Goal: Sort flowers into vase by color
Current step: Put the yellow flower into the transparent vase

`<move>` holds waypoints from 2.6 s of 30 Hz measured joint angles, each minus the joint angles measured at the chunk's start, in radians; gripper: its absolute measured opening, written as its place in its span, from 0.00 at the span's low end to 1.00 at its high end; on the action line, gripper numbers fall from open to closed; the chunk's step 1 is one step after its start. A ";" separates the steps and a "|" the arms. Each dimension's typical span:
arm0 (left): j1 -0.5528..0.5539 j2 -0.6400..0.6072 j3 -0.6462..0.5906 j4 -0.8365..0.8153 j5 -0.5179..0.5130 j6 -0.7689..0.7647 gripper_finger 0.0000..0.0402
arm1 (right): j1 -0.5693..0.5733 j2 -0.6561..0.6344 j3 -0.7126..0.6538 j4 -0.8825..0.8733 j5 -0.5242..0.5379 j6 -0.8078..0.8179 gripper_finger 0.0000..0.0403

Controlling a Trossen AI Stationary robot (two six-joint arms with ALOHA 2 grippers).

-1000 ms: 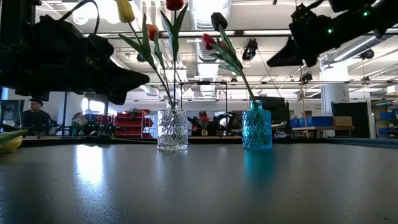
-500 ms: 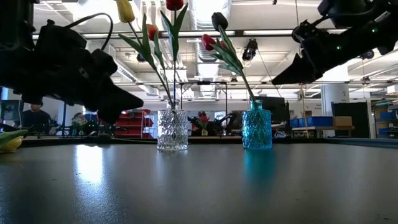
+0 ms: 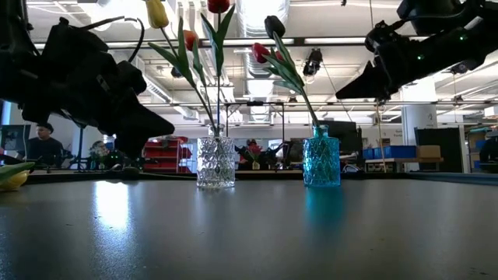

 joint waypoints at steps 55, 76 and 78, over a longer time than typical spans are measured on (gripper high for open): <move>-0.614 -0.293 0.704 -1.918 -0.136 -1.134 0.00 | -0.099 0.003 -0.003 0.014 -0.159 -0.013 0.02; -0.622 -0.248 0.535 -1.813 0.061 -1.651 0.25 | -0.136 0.003 -0.015 0.018 -0.146 -0.027 0.02; -0.623 -0.236 0.535 -1.816 0.056 -1.670 0.28 | -0.141 0.003 -0.019 0.020 -0.146 -0.028 0.02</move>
